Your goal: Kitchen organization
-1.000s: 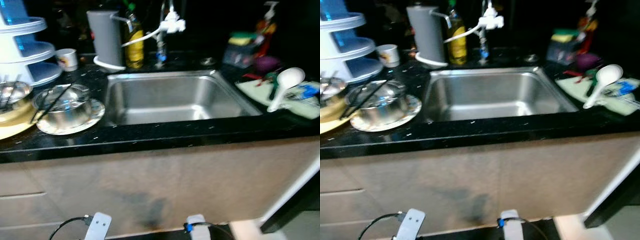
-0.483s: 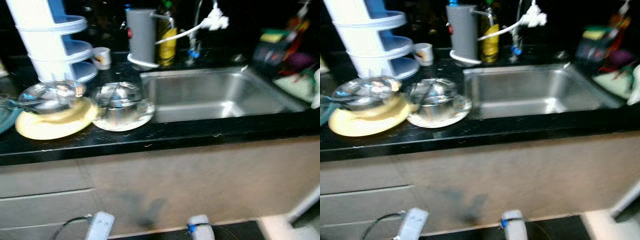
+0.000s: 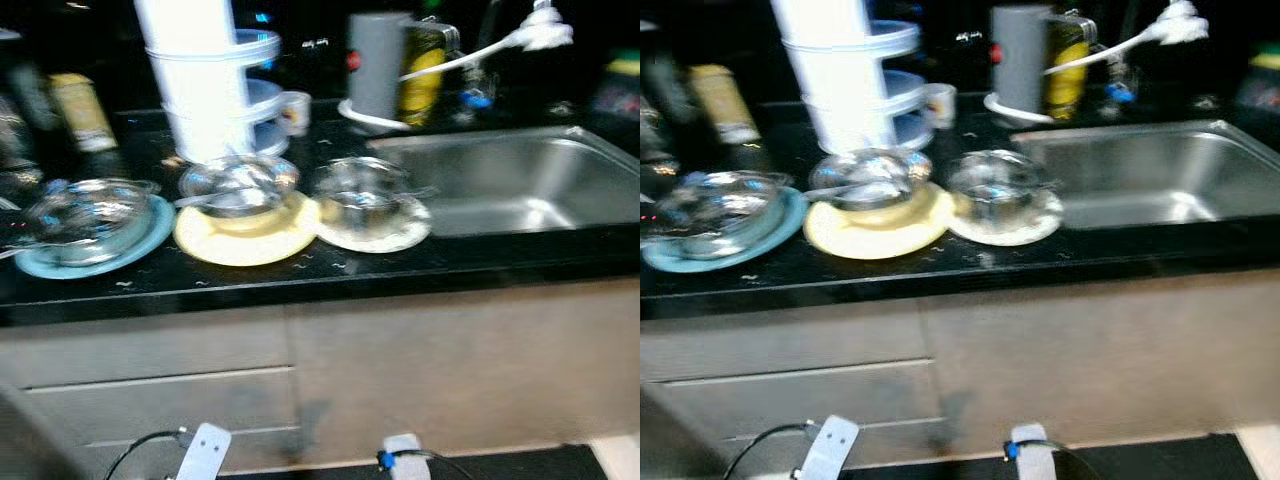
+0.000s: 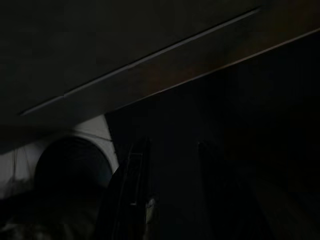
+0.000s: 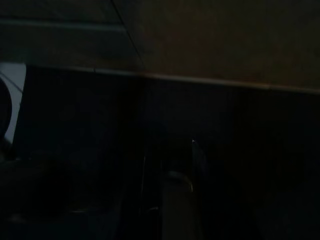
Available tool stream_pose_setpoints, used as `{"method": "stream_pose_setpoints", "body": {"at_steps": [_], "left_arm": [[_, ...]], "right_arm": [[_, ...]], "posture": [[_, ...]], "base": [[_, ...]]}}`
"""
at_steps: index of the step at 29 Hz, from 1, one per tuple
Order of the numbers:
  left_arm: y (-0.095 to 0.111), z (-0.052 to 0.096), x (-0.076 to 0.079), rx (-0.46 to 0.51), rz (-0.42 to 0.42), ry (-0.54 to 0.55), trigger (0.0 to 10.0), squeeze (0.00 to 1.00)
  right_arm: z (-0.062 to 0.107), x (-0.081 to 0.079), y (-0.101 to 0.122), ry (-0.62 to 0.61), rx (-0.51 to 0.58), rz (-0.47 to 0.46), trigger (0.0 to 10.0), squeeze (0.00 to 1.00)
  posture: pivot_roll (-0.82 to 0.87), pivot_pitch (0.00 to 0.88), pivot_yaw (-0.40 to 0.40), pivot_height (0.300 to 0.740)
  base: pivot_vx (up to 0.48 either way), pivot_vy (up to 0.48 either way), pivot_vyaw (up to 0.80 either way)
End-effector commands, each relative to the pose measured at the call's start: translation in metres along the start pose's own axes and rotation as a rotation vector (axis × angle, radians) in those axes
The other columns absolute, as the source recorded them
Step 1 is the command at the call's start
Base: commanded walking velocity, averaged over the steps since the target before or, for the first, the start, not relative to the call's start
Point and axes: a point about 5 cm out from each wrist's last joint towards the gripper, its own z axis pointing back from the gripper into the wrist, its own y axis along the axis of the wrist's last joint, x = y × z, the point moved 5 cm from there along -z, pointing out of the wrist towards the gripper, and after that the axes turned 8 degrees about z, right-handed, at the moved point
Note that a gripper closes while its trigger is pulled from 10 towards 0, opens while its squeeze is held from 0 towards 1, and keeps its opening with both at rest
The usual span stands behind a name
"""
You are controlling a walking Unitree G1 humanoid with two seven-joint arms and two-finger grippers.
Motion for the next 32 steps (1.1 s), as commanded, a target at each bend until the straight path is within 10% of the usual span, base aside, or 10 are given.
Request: {"method": "stream_pose_setpoints", "body": {"at_steps": [1,14,32], "left_arm": [[-0.013,0.003,0.000,-0.045,-0.013,0.000,10.0,0.00],[-0.009,0.002,-0.001,-0.033,-0.015,0.017,10.0,0.00],[-0.005,0.001,-0.013,-0.001,0.054,0.074,10.0,0.00]], "right_arm": [[0.002,-0.003,-0.010,0.002,-0.026,-0.015,10.0,0.00],[0.002,-0.002,-0.011,0.000,-0.029,-0.018,10.0,0.00],[0.002,-0.003,-0.008,0.004,-0.016,-0.017,10.0,0.00]], "posture": [[-0.03,0.114,-0.015,0.740],[-0.03,0.119,-0.014,0.740],[-0.03,0.119,-0.019,0.740]], "base": [[0.000,-0.480,0.00],[0.000,-0.474,0.00],[0.000,0.000,0.00]]}}
